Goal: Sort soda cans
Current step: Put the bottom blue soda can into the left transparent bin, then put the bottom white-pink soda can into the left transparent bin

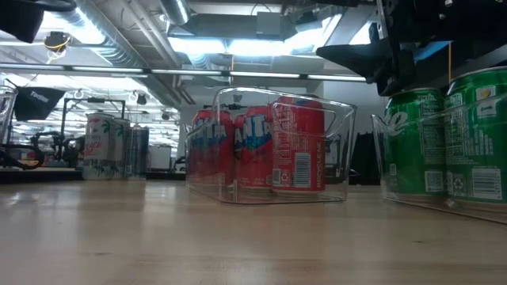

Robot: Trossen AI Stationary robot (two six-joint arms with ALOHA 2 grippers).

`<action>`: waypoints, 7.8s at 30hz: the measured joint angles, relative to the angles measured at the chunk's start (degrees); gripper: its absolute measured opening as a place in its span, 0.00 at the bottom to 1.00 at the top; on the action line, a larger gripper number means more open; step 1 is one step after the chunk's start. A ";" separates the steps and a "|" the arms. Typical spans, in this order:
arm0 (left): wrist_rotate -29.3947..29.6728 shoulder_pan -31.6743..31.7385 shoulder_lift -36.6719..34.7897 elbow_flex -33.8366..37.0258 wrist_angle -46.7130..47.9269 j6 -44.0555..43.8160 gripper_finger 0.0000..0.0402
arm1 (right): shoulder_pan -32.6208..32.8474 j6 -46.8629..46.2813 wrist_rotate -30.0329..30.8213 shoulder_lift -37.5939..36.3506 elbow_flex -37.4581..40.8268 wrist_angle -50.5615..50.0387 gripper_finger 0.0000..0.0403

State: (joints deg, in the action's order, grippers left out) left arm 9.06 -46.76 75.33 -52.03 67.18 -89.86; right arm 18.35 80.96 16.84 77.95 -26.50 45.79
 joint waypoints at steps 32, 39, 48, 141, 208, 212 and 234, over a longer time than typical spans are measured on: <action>6.91 21.46 -0.10 -19.06 15.12 20.51 0.81 | 0.00 -0.97 -0.04 0.00 0.00 0.01 0.93; 11.12 36.34 -0.33 -20.29 13.84 33.44 0.81 | 0.00 -1.21 -0.04 0.00 0.00 0.01 0.93; 11.15 49.47 -0.33 -20.31 -0.89 56.38 0.81 | 0.00 -1.19 -0.04 0.00 0.00 0.01 0.93; 26.75 96.08 9.86 -20.26 12.45 64.17 0.97 | 0.02 -3.34 -0.04 -0.07 -0.13 -1.85 0.93; 15.45 98.27 15.87 -10.35 -0.04 71.95 0.63 | 0.02 -3.12 -3.04 -0.07 -0.13 -1.71 0.93; 12.09 96.38 13.03 -9.82 2.01 72.68 0.63 | 0.02 -2.90 -3.04 -0.07 -0.13 -1.69 0.93; -1.17 62.58 -10.79 -17.89 5.37 61.16 0.63 | 0.02 -2.70 -3.04 -0.07 -0.11 -1.50 0.93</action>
State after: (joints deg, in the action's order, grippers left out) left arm 7.89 15.82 64.54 -69.92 72.55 -28.70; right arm 18.37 78.26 13.80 77.89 -26.61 44.29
